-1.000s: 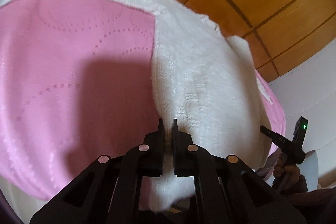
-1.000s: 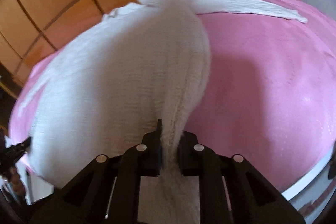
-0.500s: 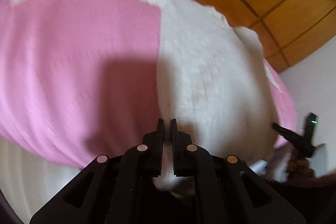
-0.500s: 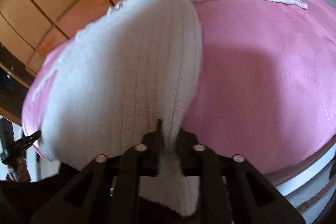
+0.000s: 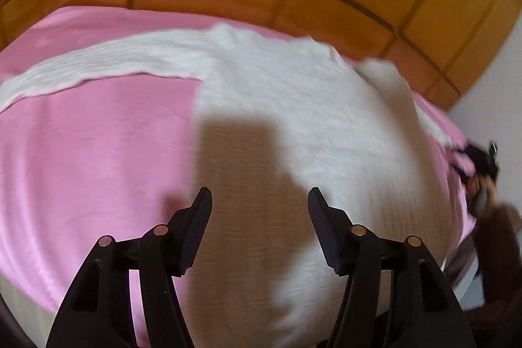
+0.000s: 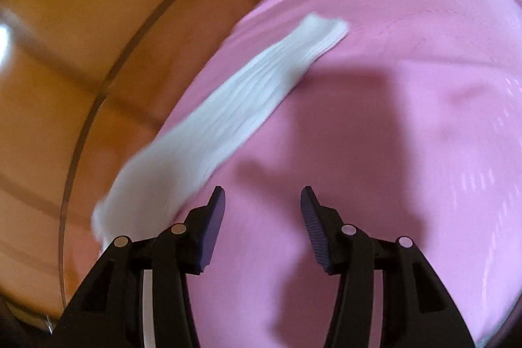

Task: Fold small clothes

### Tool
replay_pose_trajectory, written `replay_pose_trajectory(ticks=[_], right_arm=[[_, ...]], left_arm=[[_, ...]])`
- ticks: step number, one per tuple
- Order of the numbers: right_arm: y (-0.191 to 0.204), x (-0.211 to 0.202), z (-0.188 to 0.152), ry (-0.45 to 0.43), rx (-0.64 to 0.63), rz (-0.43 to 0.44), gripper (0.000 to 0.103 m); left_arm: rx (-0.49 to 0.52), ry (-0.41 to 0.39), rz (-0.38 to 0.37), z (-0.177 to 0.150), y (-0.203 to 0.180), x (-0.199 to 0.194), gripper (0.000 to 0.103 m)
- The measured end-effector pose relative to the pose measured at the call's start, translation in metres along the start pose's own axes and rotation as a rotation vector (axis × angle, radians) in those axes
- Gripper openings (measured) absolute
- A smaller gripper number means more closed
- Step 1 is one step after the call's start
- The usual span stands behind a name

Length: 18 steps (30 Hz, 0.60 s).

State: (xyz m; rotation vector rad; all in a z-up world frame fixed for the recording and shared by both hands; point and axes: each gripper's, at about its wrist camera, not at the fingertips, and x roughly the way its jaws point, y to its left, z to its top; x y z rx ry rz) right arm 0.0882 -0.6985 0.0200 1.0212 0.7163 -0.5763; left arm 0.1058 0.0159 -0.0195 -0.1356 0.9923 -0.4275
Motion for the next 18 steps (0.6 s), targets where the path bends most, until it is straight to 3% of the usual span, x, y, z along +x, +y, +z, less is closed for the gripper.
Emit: replay_pose_trajectory(ticks=[3,9,10,11,13,18], right_arm=[[-0.004,0.029,0.027,-0.023,0.088,0.004,0.046],[-0.004,0.048,0.065,-0.062,0.118,-0.034,0.044],[-0.004,0.050,0.071,-0.060,0.110,-0.052,0.038],[-0.005,0.050,0.077,-0.052,0.089,-0.076,0.023],[0.001,0.053,0.085,-0.056,0.019,-0.139,0.007],[0.004,-0.009,0.089,-0.220,-0.137,-0.245,0.006]], left_arm=[[0.035,0.045,-0.011,-0.001,-0.013,0.013,0.061],[0.038,0.095,-0.020,-0.004,-0.024,0.028,0.061],[0.039,0.097,-0.020,-0.004,-0.025,0.029,0.061],[0.041,0.100,-0.017,-0.004,-0.026,0.030,0.061],[0.040,0.107,-0.010,-0.004,-0.027,0.031,0.061],[0.020,0.123,-0.009,-0.005,-0.024,0.035,0.061]])
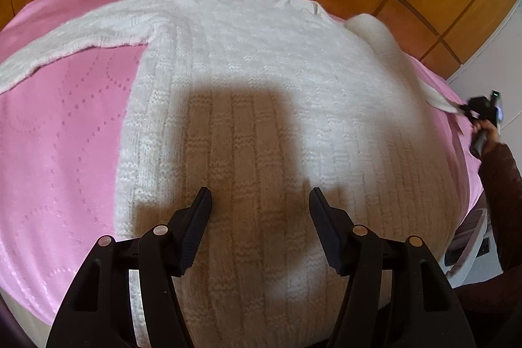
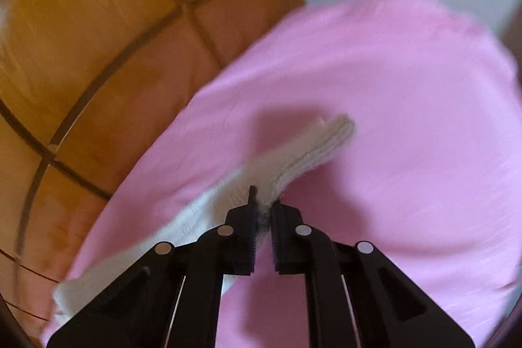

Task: Fold small clothes

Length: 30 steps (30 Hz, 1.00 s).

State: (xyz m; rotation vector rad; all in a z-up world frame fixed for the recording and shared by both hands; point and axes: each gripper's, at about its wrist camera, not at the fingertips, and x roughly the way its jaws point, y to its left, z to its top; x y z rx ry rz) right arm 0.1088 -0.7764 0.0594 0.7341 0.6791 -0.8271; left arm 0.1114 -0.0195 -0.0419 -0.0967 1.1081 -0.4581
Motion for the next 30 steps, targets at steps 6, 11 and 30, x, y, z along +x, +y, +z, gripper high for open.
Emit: replay_pose_trajectory(ticks=[6,11,30], right_arm=[[-0.077,-0.016,-0.009,-0.017,0.048,-0.238,0.006],[-0.092,-0.017,-0.033,0.024,0.074,-0.195,0.030],[0.071,-0.105,-0.242,0.523,-0.369,0.573,0.065]], left_arm=[[-0.007,-0.002,-0.007,-0.002,0.001,0.001,0.061],[-0.023,-0.013,-0.012,-0.004,0.006,-0.007,0.061],[-0.201,-0.096,0.107,-0.033,0.077,-0.053,0.070]])
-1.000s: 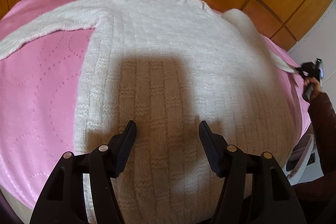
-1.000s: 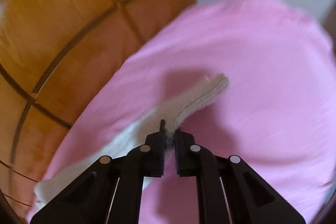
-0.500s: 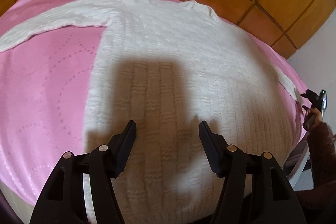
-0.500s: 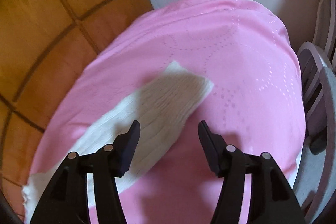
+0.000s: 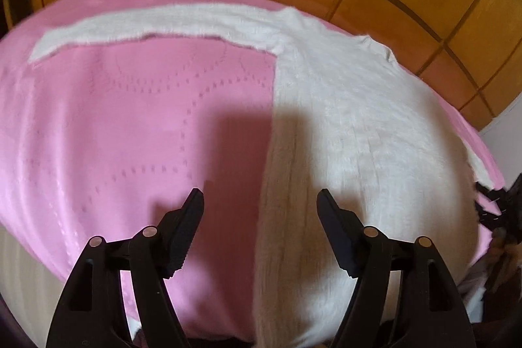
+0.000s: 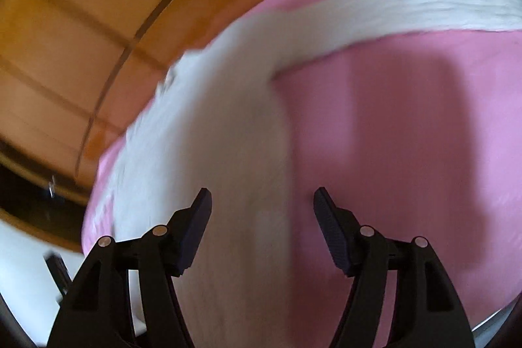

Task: Fold small clothes

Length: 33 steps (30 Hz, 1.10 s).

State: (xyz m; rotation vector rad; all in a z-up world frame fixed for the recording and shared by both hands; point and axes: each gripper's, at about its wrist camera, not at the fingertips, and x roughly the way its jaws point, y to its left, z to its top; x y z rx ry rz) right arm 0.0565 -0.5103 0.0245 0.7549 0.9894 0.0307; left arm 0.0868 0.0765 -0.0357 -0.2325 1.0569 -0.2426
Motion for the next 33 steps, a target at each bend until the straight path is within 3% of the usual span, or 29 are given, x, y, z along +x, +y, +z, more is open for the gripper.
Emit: replay_pose_trajectory(ticks=[4,6,7,8,10,15,19,21,22,23,24,25,27,31,33], right_arm=[[0.017,0.001,-0.030,0.076,-0.049,0.042,0.061],[0.021,0.000,-0.048,0.117,-0.073,0.053,0.059],[0.023,-0.001,-0.055,0.133,-0.091,0.052,0.053],[0.023,0.000,-0.053,0.145,-0.106,0.045,0.038],[0.019,-0.001,-0.053,0.164,-0.129,-0.008,0.010],[0.042,-0.026,-0.065,0.128,-0.219,0.009,0.009],[0.025,-0.011,-0.077,0.227,-0.249,-0.056,0.009],[0.014,-0.009,-0.075,0.228,-0.205,-0.032,0.012],[0.012,-0.011,-0.071,0.222,-0.184,-0.018,0.020],[0.008,-0.015,-0.066,0.210,-0.169,-0.009,0.037],[0.007,-0.018,-0.060,0.191,-0.161,-0.012,0.047],[0.002,-0.024,-0.052,0.160,-0.156,-0.028,0.059],[-0.012,-0.037,-0.032,0.082,-0.114,-0.070,0.059],[-0.073,-0.067,0.021,-0.130,0.097,-0.167,0.059],[-0.121,-0.082,0.051,-0.260,0.276,-0.210,0.056]], left_arm=[[0.051,0.086,-0.080,-0.015,-0.005,0.007,0.034],[0.081,0.094,-0.087,-0.022,-0.006,0.007,0.025],[0.078,0.095,-0.100,-0.025,-0.006,0.006,0.014],[0.068,0.097,-0.120,-0.027,-0.004,0.004,0.008],[0.069,0.077,-0.131,-0.028,-0.004,0.000,0.006],[0.097,0.051,-0.142,-0.036,-0.003,-0.022,0.005],[0.092,0.091,-0.123,-0.042,0.004,-0.016,0.005],[0.106,0.105,-0.122,-0.041,0.000,-0.012,0.006],[0.110,0.102,-0.107,-0.039,-0.003,-0.012,0.007],[0.109,0.102,-0.113,-0.036,-0.005,-0.014,0.007],[0.113,0.098,-0.128,-0.033,-0.007,-0.015,0.014],[0.123,0.083,-0.117,-0.028,-0.009,-0.017,0.030],[0.130,0.026,-0.080,-0.017,-0.012,-0.025,0.052],[0.098,-0.053,-0.062,0.004,-0.016,-0.033,0.054],[0.083,-0.073,-0.058,0.015,-0.021,-0.031,0.054]])
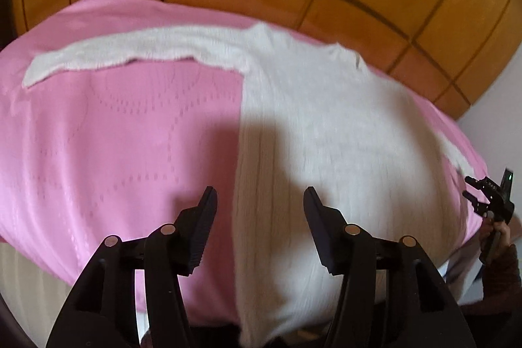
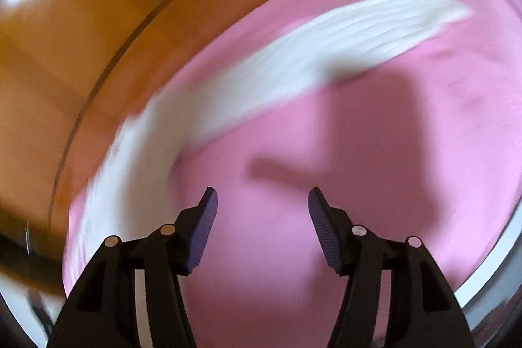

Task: Fold small clothes

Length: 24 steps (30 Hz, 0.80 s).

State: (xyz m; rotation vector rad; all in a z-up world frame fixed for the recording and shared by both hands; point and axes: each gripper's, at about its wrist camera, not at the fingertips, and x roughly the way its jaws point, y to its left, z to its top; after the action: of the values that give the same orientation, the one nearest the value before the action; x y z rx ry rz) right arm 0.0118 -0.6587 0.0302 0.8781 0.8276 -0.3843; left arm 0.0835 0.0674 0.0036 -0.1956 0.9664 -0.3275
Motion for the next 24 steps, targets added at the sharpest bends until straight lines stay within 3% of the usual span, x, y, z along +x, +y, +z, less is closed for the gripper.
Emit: replay_pose_trajectory(ticks=[3,5,8,12,13,17,20,22,24], right_arm=[[-0.048,0.010,0.040,-0.092,0.216,-0.048,0.049],[-0.076,0.017,0.061,-0.146,0.328,-0.105,0.035],[-0.092,0.024,0.086,-0.186,0.384,-0.183,0.026],[-0.095,0.026,0.109,-0.205,0.430,-0.159,0.020],[-0.094,0.025,0.113,-0.208,0.432,-0.157,0.008],[-0.056,0.019,0.127,-0.223,0.297,-0.146,0.006],[0.004,0.018,0.125,-0.216,0.091,-0.128,0.006],[0.059,0.023,0.118,-0.201,-0.085,-0.117,0.006],[0.100,0.031,0.108,-0.180,-0.202,-0.091,0.006]], left_arm=[[-0.008,-0.003,-0.010,0.007,-0.005,0.005,0.054],[0.008,0.002,-0.017,0.013,-0.013,0.011,0.054],[0.049,0.014,-0.006,0.012,-0.029,0.017,0.054],[0.051,0.051,-0.014,0.006,-0.032,0.026,0.054],[0.048,0.056,-0.017,0.005,-0.032,0.028,0.054],[0.022,0.069,-0.030,0.005,-0.032,0.032,0.054],[0.009,0.057,-0.036,0.006,-0.032,0.033,0.054],[0.006,0.049,-0.058,0.008,-0.033,0.033,0.064],[0.012,0.040,-0.071,0.010,-0.036,0.032,0.065]])
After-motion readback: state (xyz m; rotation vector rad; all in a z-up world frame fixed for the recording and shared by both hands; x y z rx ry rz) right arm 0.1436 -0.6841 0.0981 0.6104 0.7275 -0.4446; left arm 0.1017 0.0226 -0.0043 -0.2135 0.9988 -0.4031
